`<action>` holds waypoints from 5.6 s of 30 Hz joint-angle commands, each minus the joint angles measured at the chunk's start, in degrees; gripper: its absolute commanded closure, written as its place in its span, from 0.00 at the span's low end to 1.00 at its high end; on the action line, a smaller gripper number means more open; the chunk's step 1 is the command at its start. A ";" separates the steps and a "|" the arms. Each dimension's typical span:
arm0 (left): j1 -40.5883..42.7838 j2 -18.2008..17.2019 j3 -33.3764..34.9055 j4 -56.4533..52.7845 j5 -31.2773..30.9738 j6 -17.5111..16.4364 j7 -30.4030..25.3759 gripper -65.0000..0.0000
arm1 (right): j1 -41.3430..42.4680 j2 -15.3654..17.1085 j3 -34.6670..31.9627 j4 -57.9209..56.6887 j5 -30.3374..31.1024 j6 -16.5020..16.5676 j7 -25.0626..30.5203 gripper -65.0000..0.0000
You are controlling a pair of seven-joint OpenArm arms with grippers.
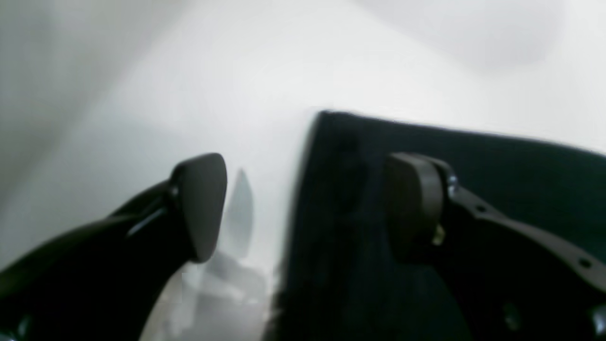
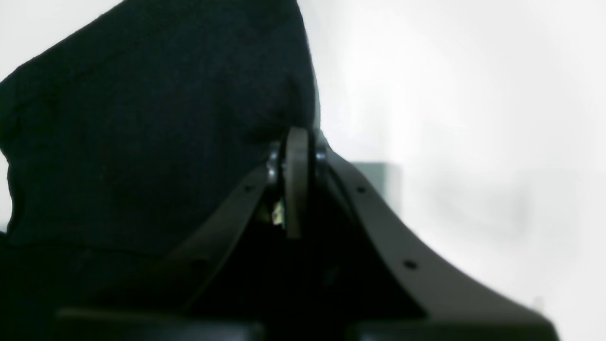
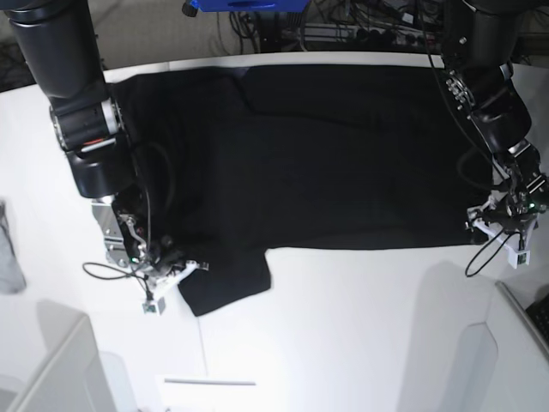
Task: Fold the T-shirt properly
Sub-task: 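Grasp the hem corners with the left and right grippers, then fold the hem up over the shirt toward the collar with both grippers, then lay the hem down at the collar edge and open both grippers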
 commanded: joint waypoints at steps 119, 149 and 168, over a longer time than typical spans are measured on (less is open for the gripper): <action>48.84 0.66 -1.80 64.14 -24.62 -3.09 13.93 1.00 | -56.22 6.22 29.07 80.78 0.01 -8.30 -14.01 1.00; 57.19 0.14 -7.42 64.14 -34.64 -3.18 13.75 1.00 | -75.30 4.46 30.39 84.91 7.30 -6.28 1.73 1.00; 59.12 0.40 -9.27 63.97 -34.64 -3.18 13.93 1.00 | -80.05 4.02 30.39 84.47 9.59 -5.49 6.21 1.00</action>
